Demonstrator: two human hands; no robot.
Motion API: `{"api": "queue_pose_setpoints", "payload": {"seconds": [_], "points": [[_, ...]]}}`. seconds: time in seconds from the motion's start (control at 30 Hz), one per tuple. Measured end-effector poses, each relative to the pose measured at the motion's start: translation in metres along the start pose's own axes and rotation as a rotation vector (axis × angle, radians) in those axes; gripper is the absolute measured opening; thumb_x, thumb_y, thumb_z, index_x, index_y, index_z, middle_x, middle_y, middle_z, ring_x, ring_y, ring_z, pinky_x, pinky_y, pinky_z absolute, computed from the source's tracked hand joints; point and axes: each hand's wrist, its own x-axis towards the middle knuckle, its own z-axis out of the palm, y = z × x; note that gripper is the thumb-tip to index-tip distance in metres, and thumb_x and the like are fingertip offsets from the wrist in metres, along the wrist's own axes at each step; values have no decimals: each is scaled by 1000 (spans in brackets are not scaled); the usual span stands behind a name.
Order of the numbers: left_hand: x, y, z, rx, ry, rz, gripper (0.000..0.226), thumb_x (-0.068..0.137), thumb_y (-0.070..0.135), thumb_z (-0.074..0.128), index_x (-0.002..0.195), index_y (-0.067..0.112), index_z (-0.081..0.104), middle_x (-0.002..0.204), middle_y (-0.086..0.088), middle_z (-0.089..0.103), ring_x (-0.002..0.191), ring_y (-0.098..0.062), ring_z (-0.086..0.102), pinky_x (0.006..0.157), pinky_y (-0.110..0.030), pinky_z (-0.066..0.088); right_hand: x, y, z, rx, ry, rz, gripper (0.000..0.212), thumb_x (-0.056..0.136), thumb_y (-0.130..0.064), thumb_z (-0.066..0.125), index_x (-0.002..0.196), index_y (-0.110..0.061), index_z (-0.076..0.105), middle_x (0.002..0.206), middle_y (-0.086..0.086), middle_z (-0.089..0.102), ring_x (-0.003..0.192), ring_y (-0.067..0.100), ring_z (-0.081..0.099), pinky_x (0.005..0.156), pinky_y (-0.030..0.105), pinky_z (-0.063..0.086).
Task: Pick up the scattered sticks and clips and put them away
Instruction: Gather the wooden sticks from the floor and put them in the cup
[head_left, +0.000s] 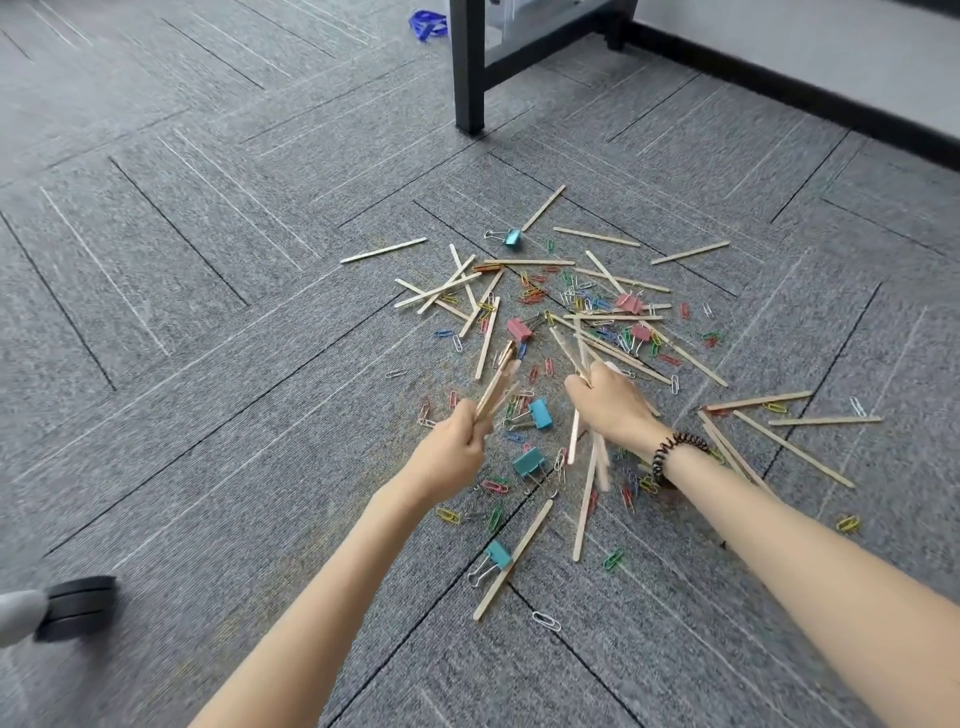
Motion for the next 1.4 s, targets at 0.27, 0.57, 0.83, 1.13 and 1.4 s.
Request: {"api": "queue_pose_setpoints", "payload": {"seconds": [0.27, 0.57, 0.83, 1.13, 1.4], "points": [[-31, 16, 33, 317, -37, 23, 34, 82, 50, 66, 94, 18, 62, 83, 0, 67, 68, -19, 62, 67, -31, 54, -20, 12, -12, 398, -116, 46, 42, 98, -17, 36, 138, -8, 26, 82, 13, 57, 62, 21, 58, 66, 42, 58], [-49, 26, 62, 536, 64, 4, 26, 85, 37, 66, 83, 13, 60, 80, 1, 64, 70, -19, 61, 69, -31, 54, -36, 39, -10, 596, -209, 160, 40, 99, -7, 35, 131, -28, 28, 78, 2, 46, 46, 5, 33, 39, 16, 32], [-40, 22, 50, 378, 113, -18, 16, 88, 27, 54, 87, 13, 61, 66, 5, 55, 50, -11, 44, 45, -21, 40, -60, 49, 7, -114, 22, 23, 31, 97, -39, 47, 80, -13, 49, 59, -5, 40, 43, 9, 27, 40, 18, 23], [-22, 22, 22, 171, 161, -28, 19, 96, 31, 44, 91, 13, 50, 80, -3, 64, 64, -21, 56, 70, -41, 53, -56, 40, 20, -89, 28, 172, 29, 84, -23, 70, 65, -10, 52, 55, -1, 49, 44, 11, 38, 43, 20, 30], [-2, 35, 7, 5, 190, 13, 33, 102, 35, 31, 97, 7, 48, 72, 0, 51, 53, -14, 41, 53, -32, 41, -47, 32, 11, 225, 1, 101, 35, 95, -32, 44, 64, -16, 38, 56, -5, 32, 45, 11, 26, 46, 19, 24]]}}
